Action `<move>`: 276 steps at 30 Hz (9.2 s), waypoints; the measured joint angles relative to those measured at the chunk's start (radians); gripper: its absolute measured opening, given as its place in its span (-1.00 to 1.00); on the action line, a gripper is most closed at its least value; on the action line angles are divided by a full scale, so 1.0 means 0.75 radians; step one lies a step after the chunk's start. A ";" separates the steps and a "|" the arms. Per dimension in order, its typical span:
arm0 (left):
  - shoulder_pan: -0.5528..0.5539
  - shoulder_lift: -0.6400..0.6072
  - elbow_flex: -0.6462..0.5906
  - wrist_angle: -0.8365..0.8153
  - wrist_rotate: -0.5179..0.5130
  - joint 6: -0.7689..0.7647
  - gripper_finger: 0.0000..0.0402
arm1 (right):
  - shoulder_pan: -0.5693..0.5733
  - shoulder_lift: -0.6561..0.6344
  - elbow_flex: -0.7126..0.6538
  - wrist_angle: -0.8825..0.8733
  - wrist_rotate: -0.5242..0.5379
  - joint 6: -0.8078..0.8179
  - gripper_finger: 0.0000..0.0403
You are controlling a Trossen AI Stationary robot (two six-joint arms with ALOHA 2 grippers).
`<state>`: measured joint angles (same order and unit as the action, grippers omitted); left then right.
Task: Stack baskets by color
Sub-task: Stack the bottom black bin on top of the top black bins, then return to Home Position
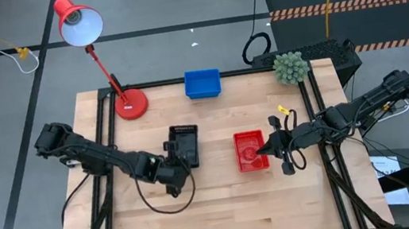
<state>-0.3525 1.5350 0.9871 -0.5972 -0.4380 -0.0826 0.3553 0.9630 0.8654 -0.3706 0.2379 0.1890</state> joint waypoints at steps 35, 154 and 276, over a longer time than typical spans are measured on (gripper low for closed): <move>0.052 -0.071 0.271 -0.209 0.198 -0.101 -0.06 | 0.000 -0.022 0.001 0.060 0.064 -0.165 -0.98; 0.138 -0.225 -0.660 1.321 0.432 -0.010 -0.96 | -0.052 -0.604 -0.832 0.729 0.094 -0.231 -1.00; 0.073 -1.154 -1.303 1.830 0.303 0.399 -0.95 | -0.487 -1.267 -1.089 0.534 -0.355 -0.686 -1.00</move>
<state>-0.2978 0.6691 0.0101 0.7750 -0.2109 0.2165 -0.0097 0.0128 0.0483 0.0296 -0.0280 -0.3252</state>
